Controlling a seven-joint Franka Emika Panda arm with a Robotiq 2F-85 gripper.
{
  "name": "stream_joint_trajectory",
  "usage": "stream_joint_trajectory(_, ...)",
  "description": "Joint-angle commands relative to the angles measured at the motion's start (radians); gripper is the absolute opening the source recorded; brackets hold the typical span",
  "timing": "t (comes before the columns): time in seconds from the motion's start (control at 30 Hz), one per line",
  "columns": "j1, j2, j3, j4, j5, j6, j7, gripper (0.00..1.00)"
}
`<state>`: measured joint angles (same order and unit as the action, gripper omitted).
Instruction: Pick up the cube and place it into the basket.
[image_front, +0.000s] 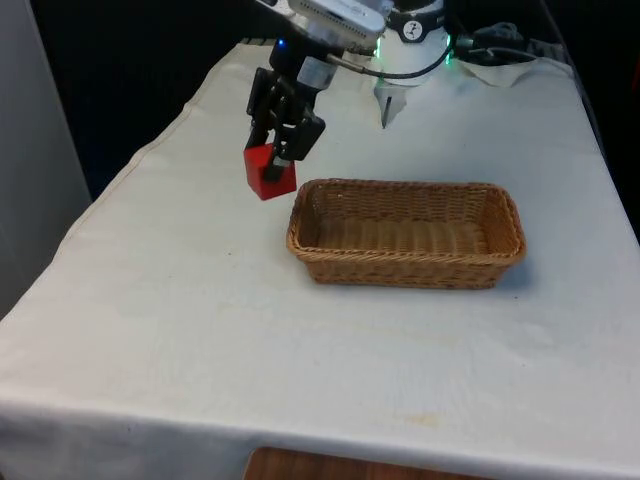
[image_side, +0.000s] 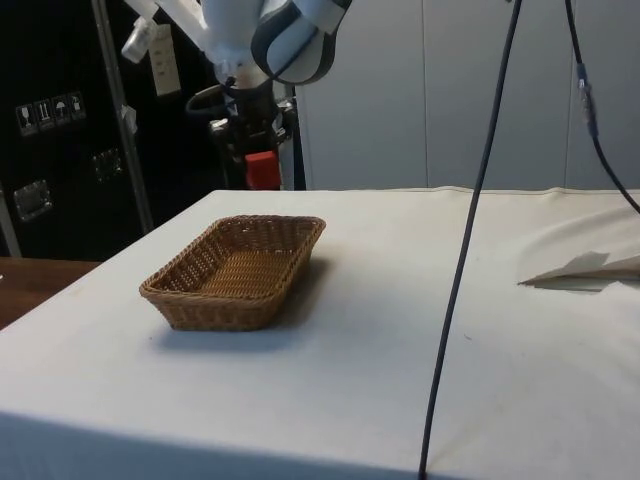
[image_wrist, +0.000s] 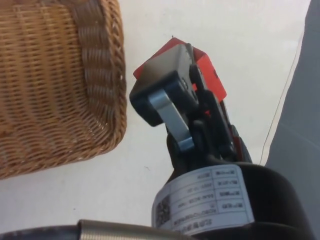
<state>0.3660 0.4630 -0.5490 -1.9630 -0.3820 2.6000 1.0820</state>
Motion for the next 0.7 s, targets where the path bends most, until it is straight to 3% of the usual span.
stream_joint_trajectory(0.0, 0.015, -0.01, -0.005, -0.006, -0.016, -0.005, 0.023, 0.04)
stream_joint_trajectory(0.17, 0.016, -0.021, 0.015, -0.01, -0.038, -0.021, 0.054, 0.04)
stream_joint_trajectory(0.2, 0.002, -0.016, 0.026, -0.004, -0.025, -0.023, 0.035, 0.04)
stream_joint_trajectory(0.23, 0.016, -0.023, 0.022, -0.011, -0.044, -0.027, 0.065, 0.04)
stream_joint_trajectory(0.47, 0.018, -0.03, 0.05, -0.012, -0.07, -0.044, 0.112, 0.04)
stream_joint_trajectory(0.5, 0.005, -0.023, 0.062, -0.005, -0.058, -0.045, 0.095, 0.04)
stream_joint_trajectory(0.53, 0.018, -0.031, 0.054, -0.012, -0.073, -0.047, 0.117, 0.04)
stream_joint_trajectory(0.67, 0.019, -0.036, 0.072, -0.012, -0.084, -0.061, 0.141, 0.04)
